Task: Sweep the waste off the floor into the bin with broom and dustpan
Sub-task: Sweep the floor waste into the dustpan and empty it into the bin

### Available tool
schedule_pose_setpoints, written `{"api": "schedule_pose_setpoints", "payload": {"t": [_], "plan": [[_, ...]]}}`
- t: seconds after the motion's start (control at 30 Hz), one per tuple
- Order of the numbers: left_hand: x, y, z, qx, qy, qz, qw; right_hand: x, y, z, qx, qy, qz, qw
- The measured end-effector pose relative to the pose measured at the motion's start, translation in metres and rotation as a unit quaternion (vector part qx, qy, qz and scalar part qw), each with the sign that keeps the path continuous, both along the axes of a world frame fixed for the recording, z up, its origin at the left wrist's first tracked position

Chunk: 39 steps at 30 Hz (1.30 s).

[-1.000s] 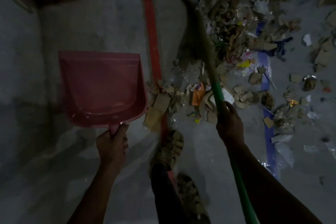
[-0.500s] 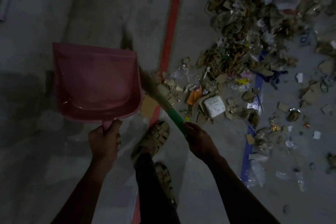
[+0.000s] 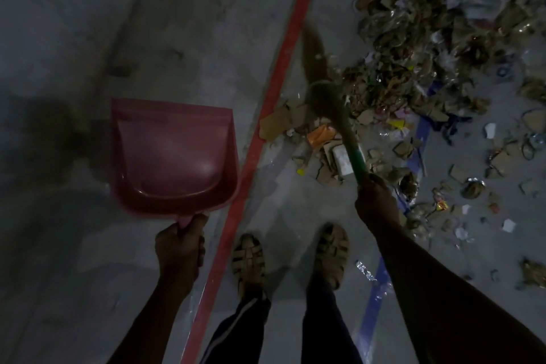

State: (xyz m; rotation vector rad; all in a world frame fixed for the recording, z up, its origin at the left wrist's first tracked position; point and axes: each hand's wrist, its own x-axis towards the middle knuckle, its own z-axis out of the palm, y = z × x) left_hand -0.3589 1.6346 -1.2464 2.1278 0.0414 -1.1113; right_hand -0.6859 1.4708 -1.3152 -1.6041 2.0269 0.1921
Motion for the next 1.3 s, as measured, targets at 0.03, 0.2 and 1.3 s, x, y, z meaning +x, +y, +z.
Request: {"api": "schedule_pose_setpoints", "payload": {"t": [0.03,0.2,1.3], "plan": [[-0.003,0.006,-0.001,0.002,-0.006,0.002,1.000,0.002,0.004,0.000,-0.011,-0.001,-0.009,1.000],[-0.017,0.030,-0.005,0.017,-0.008,0.021,1.000,0.009,0.035,0.003,-0.062,-0.050,0.059,0.995],[-0.123,0.079,-0.039,-0.006,0.051,0.259,0.965,-0.025,0.084,-0.043,0.021,-0.074,0.397,0.915]]}}
